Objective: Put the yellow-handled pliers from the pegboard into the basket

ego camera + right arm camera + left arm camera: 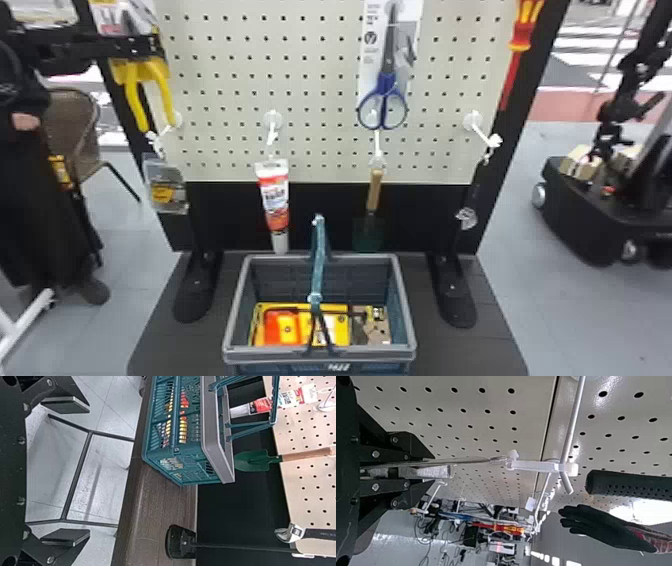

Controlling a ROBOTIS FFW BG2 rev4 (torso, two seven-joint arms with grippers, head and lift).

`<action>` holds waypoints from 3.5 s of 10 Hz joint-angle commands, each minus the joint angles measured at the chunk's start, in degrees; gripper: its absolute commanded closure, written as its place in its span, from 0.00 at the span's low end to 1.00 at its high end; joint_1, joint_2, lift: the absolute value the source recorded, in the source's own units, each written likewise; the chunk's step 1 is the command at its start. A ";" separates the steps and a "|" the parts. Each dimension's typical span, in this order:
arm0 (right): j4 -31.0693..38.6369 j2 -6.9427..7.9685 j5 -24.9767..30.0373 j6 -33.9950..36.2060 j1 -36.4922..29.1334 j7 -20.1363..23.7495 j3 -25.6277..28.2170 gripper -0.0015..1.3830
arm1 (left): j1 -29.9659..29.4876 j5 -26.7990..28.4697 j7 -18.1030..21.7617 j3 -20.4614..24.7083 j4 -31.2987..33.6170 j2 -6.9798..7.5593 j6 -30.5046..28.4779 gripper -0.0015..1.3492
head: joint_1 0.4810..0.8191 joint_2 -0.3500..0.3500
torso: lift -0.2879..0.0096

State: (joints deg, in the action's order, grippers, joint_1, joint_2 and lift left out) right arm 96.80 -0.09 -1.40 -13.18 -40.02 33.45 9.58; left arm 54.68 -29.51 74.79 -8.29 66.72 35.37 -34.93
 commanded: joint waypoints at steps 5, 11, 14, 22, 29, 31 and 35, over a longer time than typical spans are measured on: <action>-0.40 0.14 0.00 0.00 0.00 -0.05 0.00 0.14 | -0.08 -0.19 -0.35 0.12 1.00 0.05 -0.49 0.85 | 0.20 0.50 | 0.63; -0.26 0.14 0.08 0.00 -0.62 0.04 0.09 0.14 | -10.54 -4.41 -5.01 6.97 16.75 0.40 -4.62 0.85 | 0.20 0.50 | 0.63; -0.12 0.14 -0.09 0.00 -0.74 -0.05 0.09 0.14 | -22.72 -4.32 -7.12 13.39 21.67 -3.47 -1.10 0.85 | 0.20 0.50 | 0.63; 0.87 0.14 -0.53 0.00 -1.60 0.04 0.44 0.14 | -47.09 -5.73 -18.10 18.14 24.34 -14.80 21.05 0.85 | 0.20 0.50 | 0.63; 0.58 0.14 -0.62 0.00 -1.85 0.04 0.44 0.14 | -47.82 -22.25 -24.52 3.63 5.92 -20.96 40.21 0.85 | 0.20 0.50 | 0.63; 0.44 0.14 -0.62 0.00 -1.72 0.04 0.44 0.14 | -46.84 -24.28 -24.52 -0.14 3.81 -21.48 40.82 0.85 | 0.20 0.50 | 0.63; -0.12 0.14 -0.88 0.00 -1.85 0.04 0.44 0.14 | -47.21 -24.19 -24.34 -5.24 3.67 -20.61 37.75 0.85 | 0.20 0.50 | 0.63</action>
State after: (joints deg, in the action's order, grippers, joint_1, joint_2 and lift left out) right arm 96.87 -0.09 -2.17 -13.18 -41.80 33.48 10.02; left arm 7.69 -53.83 50.50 -13.06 70.43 14.71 3.40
